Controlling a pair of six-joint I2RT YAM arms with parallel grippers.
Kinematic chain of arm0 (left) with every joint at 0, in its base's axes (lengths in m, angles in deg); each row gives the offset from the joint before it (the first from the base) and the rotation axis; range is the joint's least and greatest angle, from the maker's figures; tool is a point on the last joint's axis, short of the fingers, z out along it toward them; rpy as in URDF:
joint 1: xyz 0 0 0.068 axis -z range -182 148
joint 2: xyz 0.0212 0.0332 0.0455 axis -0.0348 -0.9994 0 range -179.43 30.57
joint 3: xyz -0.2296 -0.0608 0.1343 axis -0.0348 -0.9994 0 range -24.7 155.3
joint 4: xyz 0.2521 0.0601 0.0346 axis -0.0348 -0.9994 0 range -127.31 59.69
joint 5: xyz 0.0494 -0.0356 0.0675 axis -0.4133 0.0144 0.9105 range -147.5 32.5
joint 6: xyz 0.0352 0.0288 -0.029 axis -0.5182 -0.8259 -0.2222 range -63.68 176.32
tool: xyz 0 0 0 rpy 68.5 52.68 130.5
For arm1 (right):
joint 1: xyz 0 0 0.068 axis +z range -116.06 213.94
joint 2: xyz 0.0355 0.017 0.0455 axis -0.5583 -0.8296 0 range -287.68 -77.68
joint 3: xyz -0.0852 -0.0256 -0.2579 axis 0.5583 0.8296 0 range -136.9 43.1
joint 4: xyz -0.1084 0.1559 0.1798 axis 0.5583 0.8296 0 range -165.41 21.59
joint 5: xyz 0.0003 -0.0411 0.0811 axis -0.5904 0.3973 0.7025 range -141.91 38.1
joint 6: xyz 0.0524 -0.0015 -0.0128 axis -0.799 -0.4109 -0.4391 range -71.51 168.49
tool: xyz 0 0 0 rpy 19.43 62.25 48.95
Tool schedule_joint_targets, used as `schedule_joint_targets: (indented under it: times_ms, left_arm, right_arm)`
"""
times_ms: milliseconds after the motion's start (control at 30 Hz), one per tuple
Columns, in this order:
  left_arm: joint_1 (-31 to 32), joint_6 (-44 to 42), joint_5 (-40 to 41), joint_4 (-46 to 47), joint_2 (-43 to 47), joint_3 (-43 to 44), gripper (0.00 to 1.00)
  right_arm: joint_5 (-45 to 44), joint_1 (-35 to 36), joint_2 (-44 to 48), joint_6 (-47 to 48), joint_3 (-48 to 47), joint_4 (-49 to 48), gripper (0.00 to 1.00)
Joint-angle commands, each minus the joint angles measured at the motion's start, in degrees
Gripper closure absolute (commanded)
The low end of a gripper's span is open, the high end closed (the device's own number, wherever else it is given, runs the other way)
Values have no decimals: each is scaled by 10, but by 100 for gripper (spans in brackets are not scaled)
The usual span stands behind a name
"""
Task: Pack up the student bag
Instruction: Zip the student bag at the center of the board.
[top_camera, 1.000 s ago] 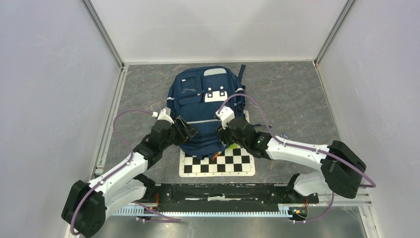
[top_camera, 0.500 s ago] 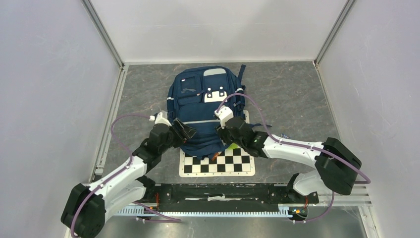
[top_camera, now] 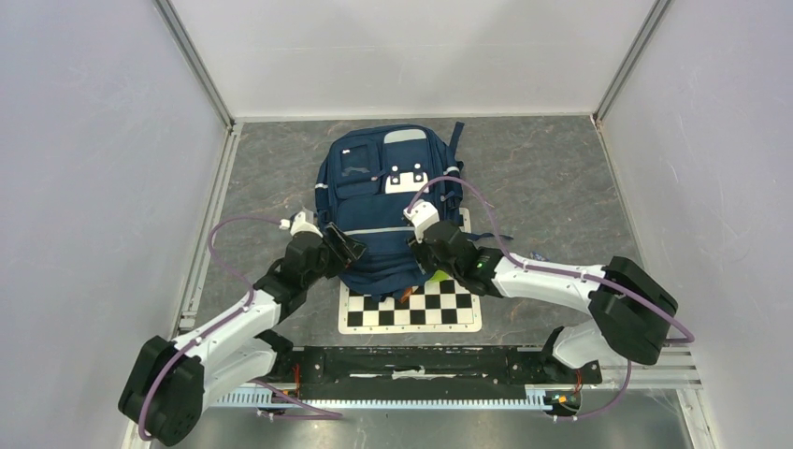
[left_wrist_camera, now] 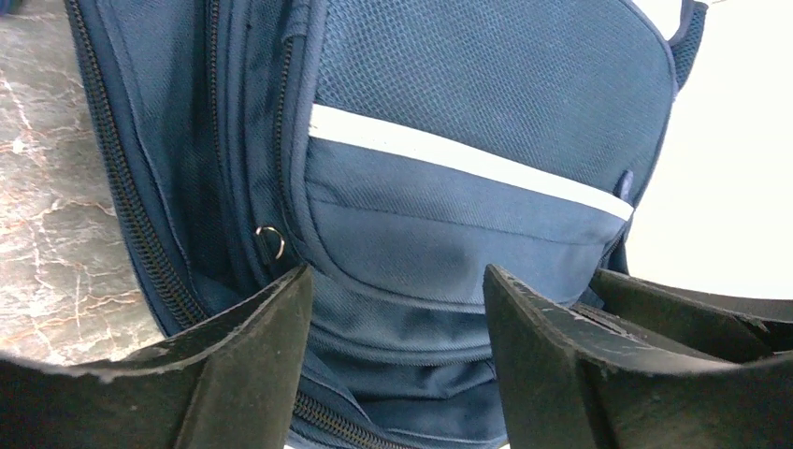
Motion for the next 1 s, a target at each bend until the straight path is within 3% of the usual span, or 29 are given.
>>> schedule_joint_targets:
  times_ms: [0,433,667,833,967]
  left_arm:
    - [-6,-28,33,10,-26,22,31]
    - [-7,-53,44,16,-33,43,72]
    - [-8,-68,51,-3,-18,52,97]
    - [-14,-81,54,-23,-6,56,98]
    - [-22,-92,54,-37,5,57,98]
  right_arm:
    - [21,1,-28,10,-24,-18,58]
    - [35,6,-79,7,-38,7,51]
    - [-77,11,-79,22,-37,40,73]
    - [-111,11,-36,35,-14,35,98]
    - [-154,11,8,49,-1,33,100]
